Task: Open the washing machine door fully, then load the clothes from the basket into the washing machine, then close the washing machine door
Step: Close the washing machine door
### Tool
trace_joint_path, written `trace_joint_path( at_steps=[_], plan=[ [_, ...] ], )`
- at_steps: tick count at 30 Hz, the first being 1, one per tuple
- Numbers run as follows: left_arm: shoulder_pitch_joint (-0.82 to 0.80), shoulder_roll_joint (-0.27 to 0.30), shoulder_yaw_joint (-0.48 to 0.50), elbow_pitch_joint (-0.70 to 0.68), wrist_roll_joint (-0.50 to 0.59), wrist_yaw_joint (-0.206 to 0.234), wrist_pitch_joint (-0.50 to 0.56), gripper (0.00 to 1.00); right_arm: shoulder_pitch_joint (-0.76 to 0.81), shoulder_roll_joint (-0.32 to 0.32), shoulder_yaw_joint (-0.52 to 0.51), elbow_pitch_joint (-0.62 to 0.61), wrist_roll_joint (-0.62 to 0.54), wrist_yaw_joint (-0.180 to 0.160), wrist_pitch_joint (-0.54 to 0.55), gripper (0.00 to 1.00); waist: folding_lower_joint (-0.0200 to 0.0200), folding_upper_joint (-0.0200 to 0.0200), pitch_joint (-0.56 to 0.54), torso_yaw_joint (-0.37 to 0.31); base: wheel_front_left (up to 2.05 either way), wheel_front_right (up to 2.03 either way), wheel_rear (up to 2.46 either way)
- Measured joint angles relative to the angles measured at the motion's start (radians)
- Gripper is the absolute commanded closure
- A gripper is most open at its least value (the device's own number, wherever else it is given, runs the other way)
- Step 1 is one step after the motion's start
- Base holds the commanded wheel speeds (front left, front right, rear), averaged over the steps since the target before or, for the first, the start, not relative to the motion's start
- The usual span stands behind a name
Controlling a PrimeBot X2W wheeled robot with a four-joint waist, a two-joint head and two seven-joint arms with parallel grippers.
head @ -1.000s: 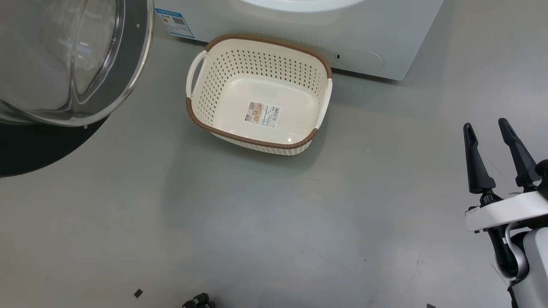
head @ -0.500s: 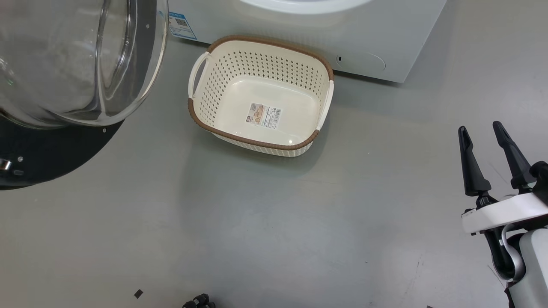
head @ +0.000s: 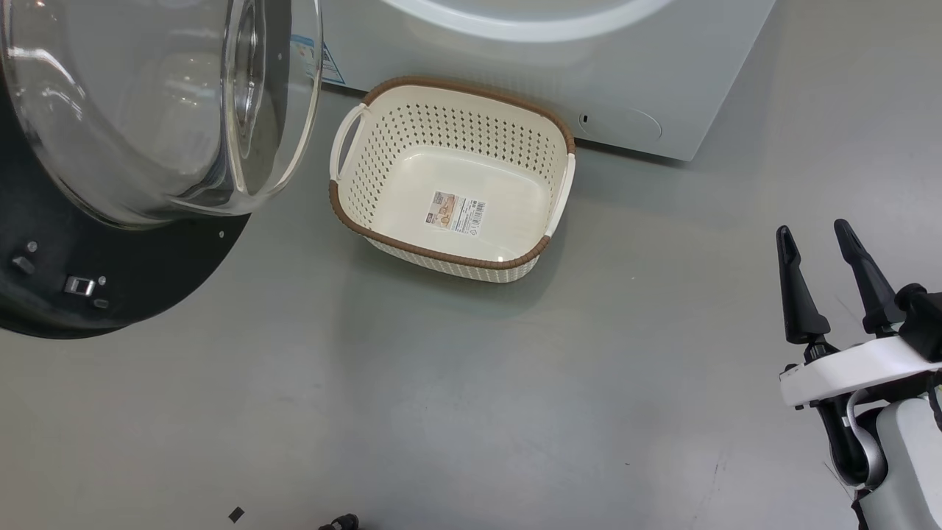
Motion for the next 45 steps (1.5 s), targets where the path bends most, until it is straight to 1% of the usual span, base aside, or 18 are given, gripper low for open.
trace_joint_path(
  at_steps=[3,6,11,13,18,23,29,34,38,42,45],
  plan=[
    [0.023,-0.001,-0.021,-0.028,-0.010,0.000,0.047,1.00,0.000,0.005,0.003,0.001,0.001,0.000,0.000,0.00,0.0000,0.0000,-0.006,0.000,0.00,0.00,0.00],
    [0.033,-0.007,-0.025,-0.051,-0.052,0.000,0.084,1.00,0.000,0.005,0.005,0.001,0.001,0.000,0.000,0.00,0.0000,0.0000,-0.010,-0.001,0.00,0.00,0.00],
    [0.063,-0.011,-0.035,-0.085,-0.076,0.000,0.154,1.00,0.000,0.017,0.017,0.009,0.004,0.000,0.000,0.00,0.0000,0.0000,-0.024,-0.011,0.00,0.00,0.00],
    [0.077,-0.019,-0.041,-0.103,-0.112,0.000,0.182,1.00,0.000,0.028,0.016,0.014,0.013,0.000,0.000,0.00,0.0000,0.0000,-0.030,-0.017,0.00,0.00,0.00],
    [0.103,-0.031,-0.079,-0.153,-0.121,0.000,0.245,1.00,0.001,0.035,0.011,0.015,0.018,0.000,0.000,0.00,0.0000,0.0000,-0.040,-0.030,0.00,0.00,0.00],
    [0.120,-0.044,-0.087,-0.181,-0.133,0.000,0.267,1.00,0.001,0.040,0.009,0.015,0.018,0.000,0.000,0.00,0.0000,0.0000,-0.042,-0.036,0.00,0.00,0.00],
    [0.141,-0.083,-0.095,-0.215,-0.165,-0.002,0.292,1.00,0.000,0.049,0.020,0.016,0.018,0.000,0.000,0.00,0.0000,0.0000,-0.048,-0.050,0.00,0.00,0.00],
    [0.151,-0.110,-0.119,-0.250,-0.174,-0.015,0.310,1.00,0.000,0.064,0.026,0.018,0.018,0.000,0.000,0.00,0.0000,0.0000,-0.053,-0.071,0.00,0.00,0.00],
    [0.157,-0.152,-0.139,-0.281,-0.185,-0.037,0.319,1.00,0.000,0.069,0.026,0.024,0.019,0.000,0.000,0.00,0.0000,0.0000,-0.056,-0.097,0.00,0.00,0.00],
    [0.157,-0.184,-0.154,-0.296,-0.185,-0.047,0.319,1.00,-0.001,0.070,0.022,0.026,0.019,0.000,0.000,0.00,0.0000,0.0000,-0.056,-0.121,0.00,0.00,0.00],
    [0.157,-0.194,-0.159,-0.304,-0.185,-0.053,0.318,1.00,-0.001,0.072,0.020,0.026,0.019,0.000,0.000,0.00,0.0000,0.0000,-0.055,-0.134,0.00,0.00,0.00]
  ],
)
